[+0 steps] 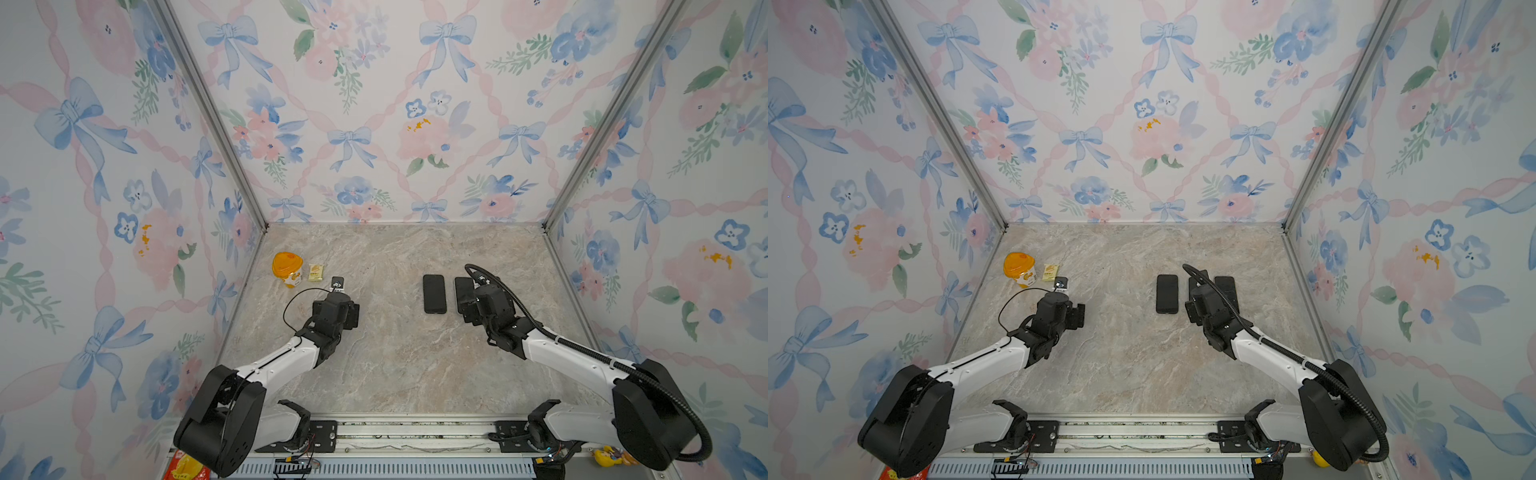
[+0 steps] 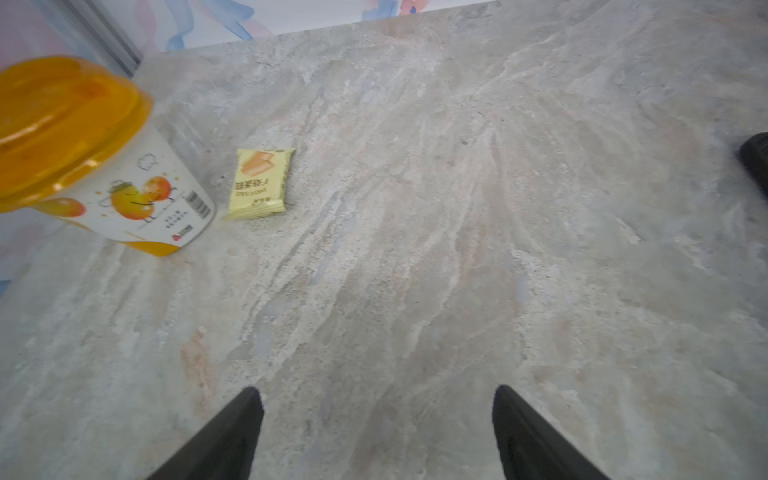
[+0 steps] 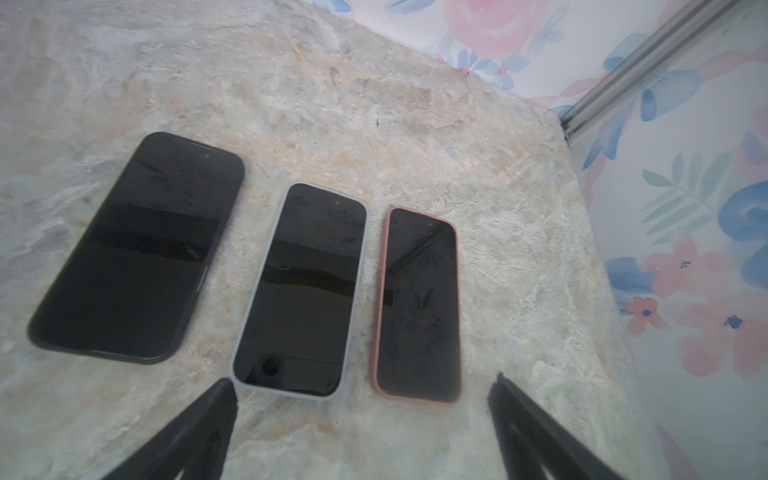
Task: Put the phone into the phone case
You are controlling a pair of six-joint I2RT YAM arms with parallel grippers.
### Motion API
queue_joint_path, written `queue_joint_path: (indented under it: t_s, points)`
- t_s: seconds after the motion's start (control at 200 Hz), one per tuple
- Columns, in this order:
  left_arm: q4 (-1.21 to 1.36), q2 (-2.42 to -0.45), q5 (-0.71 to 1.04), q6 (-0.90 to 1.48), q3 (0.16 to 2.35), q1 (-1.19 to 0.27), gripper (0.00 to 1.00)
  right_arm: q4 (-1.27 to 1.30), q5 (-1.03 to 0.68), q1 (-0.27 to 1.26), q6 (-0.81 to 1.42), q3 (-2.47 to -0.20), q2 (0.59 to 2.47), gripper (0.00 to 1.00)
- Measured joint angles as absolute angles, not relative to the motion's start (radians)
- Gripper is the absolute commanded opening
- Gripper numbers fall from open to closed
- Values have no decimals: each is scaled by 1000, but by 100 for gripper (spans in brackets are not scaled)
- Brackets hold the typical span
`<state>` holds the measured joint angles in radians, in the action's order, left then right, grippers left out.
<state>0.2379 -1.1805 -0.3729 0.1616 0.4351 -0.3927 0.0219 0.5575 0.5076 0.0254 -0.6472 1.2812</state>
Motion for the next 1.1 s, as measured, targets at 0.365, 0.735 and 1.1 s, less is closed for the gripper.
queue_joint_path:
  t_s: [0.365,0.735,1.1]
  points:
    - [676,-1283,-69,30,272,-27,88,544,445,304,-88,-353,1249,97]
    - [1097,-1556,43,28,231,5,98,1017,295,150,-93,-265,1540,97]
    - [1141,-1560,44,29,245,7,98,925,208,87,-22,-383,1555,97]
